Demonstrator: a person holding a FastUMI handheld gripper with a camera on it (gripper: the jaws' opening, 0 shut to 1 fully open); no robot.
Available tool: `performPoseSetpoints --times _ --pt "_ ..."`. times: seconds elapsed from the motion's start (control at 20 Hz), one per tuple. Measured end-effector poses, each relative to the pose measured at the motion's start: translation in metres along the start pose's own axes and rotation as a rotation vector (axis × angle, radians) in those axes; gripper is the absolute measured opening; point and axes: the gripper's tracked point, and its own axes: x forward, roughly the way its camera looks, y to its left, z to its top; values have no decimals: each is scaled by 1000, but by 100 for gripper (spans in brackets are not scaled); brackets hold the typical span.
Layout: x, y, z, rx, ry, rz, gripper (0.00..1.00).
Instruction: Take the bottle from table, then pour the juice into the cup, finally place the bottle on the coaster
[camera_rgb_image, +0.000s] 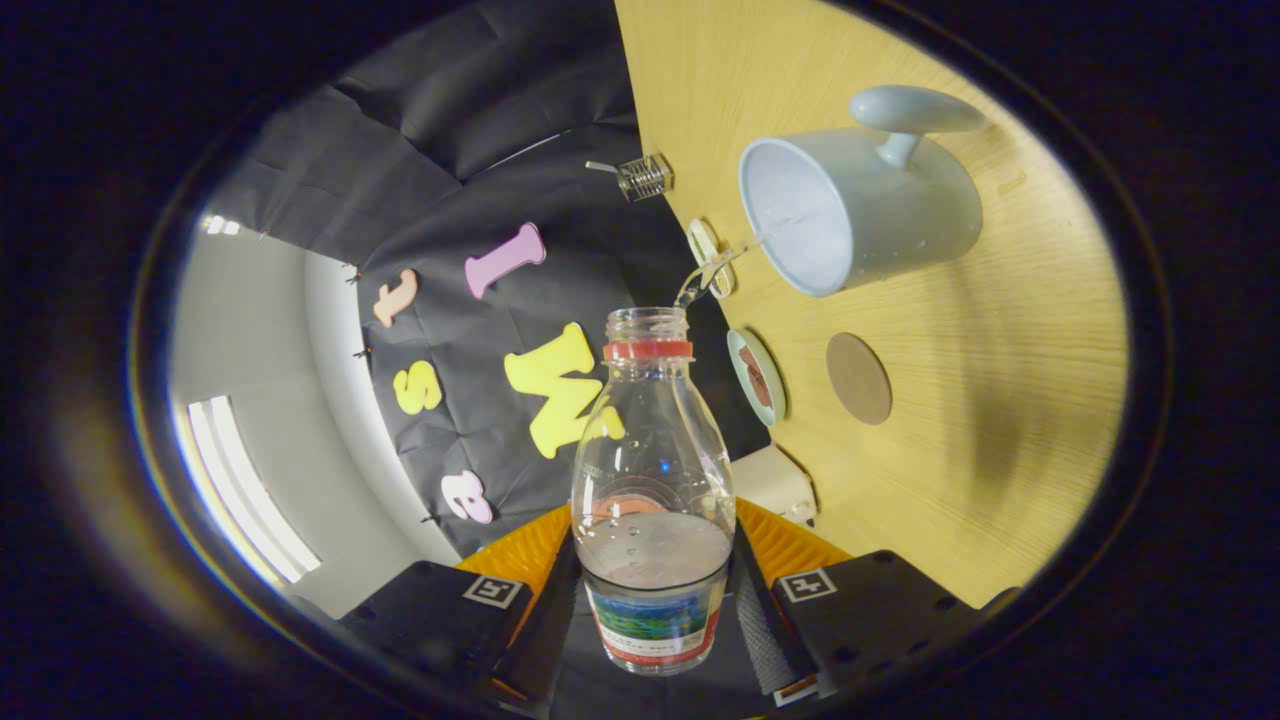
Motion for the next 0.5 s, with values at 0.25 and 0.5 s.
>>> performPoseSetpoints --times 0.25,0.5 --pt "1 6 1 76 -14 9 78" --pt "2 11 -4 122 -13 15 78"
